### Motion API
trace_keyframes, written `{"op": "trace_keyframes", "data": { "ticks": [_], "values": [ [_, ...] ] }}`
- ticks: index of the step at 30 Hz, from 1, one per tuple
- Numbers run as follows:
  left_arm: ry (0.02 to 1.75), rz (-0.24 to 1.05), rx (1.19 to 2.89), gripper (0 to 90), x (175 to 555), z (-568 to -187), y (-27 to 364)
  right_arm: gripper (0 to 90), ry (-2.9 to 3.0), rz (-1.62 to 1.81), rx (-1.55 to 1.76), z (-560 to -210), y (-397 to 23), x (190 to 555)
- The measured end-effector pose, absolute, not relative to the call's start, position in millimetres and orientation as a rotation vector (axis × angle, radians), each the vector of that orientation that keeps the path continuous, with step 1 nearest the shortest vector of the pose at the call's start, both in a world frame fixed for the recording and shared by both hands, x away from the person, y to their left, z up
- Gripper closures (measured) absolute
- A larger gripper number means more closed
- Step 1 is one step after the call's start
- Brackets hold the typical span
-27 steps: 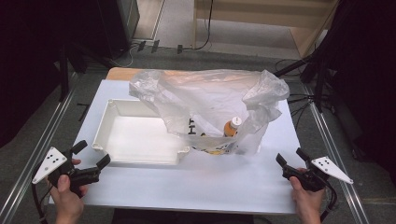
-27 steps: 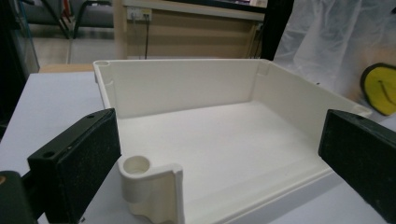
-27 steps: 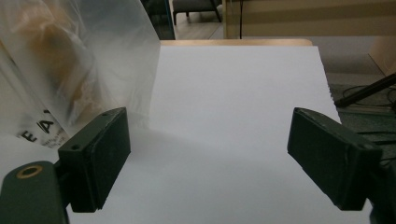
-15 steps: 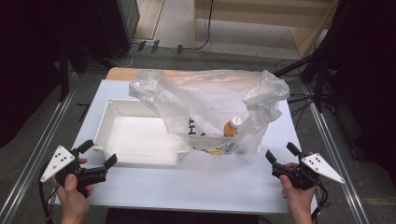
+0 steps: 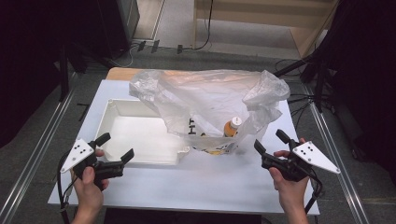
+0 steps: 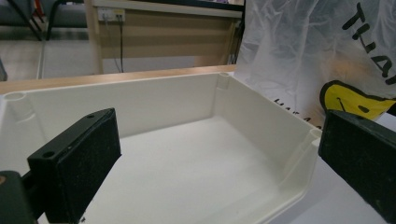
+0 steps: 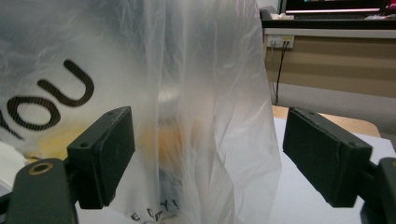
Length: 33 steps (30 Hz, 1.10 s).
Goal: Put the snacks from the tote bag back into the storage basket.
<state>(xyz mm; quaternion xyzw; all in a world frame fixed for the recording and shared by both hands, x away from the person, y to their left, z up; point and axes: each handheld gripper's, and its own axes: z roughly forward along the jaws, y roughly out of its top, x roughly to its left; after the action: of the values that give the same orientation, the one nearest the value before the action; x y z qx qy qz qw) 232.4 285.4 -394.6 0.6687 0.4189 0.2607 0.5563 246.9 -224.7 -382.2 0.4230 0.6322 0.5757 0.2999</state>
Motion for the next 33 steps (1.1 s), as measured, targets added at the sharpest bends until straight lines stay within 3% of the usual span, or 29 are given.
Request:
{"op": "trace_keyframes", "data": {
  "ticks": [4,5,9,10,12,18,33],
  "values": [
    [0.975,0.592,1.586,0.0,239,-393,272,25.1,1.673,1.527,1.118,-378,-225,251],
    [0.959,0.582,1.598,0.0,242,-391,263,35.7,1.679,1.543,1.110,-375,-224,254],
    [0.923,0.565,1.608,0.0,247,-389,249,53.8,1.711,1.557,1.096,-370,-222,262],
    [0.913,0.558,1.606,0.0,249,-388,244,53.8,1.711,1.557,1.096,-370,-222,262],
    [0.895,0.546,1.607,0.0,250,-385,236,69.0,1.692,1.593,1.114,-367,-224,267],
    [0.842,0.521,1.618,0.0,256,-375,220,89.9,1.648,1.622,1.157,-373,-226,274],
    [0.705,0.430,1.642,0.0,246,-359,183,90.0,1.681,1.499,1.177,-382,-215,270]
  ]
}}
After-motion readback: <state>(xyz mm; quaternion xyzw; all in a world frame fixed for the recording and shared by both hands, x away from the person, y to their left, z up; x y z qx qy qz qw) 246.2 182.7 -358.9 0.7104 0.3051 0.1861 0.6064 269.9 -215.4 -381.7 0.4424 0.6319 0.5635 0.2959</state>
